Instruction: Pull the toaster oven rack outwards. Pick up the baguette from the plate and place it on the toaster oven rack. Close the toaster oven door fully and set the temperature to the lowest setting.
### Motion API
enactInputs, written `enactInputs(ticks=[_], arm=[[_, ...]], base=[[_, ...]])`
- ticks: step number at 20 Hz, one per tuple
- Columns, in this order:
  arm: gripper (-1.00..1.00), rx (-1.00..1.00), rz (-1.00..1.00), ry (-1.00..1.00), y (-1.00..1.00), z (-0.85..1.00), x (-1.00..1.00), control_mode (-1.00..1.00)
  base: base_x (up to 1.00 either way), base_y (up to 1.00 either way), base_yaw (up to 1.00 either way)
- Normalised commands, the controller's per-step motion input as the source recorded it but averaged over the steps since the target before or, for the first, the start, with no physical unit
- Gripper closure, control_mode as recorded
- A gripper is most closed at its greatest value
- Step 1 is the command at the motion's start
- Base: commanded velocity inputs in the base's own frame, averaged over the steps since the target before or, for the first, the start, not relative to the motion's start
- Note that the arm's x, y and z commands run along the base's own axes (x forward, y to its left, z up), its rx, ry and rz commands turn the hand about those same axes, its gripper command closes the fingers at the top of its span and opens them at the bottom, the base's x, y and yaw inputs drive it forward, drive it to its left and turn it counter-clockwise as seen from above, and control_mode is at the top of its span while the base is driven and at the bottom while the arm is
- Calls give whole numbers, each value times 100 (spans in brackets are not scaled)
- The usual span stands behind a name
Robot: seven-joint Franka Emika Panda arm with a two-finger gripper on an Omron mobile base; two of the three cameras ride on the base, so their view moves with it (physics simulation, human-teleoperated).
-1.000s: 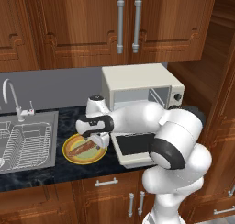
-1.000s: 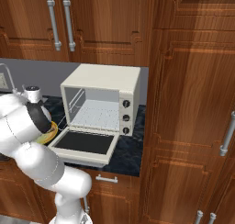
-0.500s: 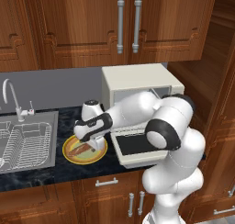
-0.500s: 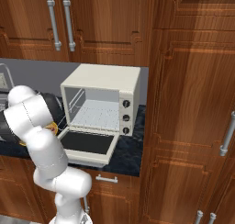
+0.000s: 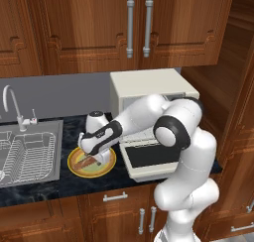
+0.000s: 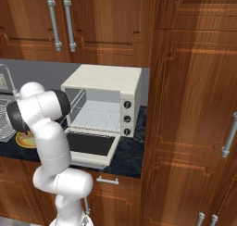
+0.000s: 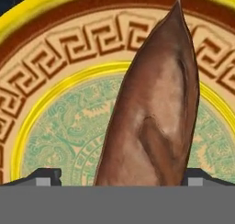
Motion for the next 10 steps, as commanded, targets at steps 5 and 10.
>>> enactInputs(ticks=[5,10], arm=[[100,0,0,0,0,-36,0,-100],[100,0,0,0,0,-32,0,-100]], base=[[0,0,0],[0,0,0]])
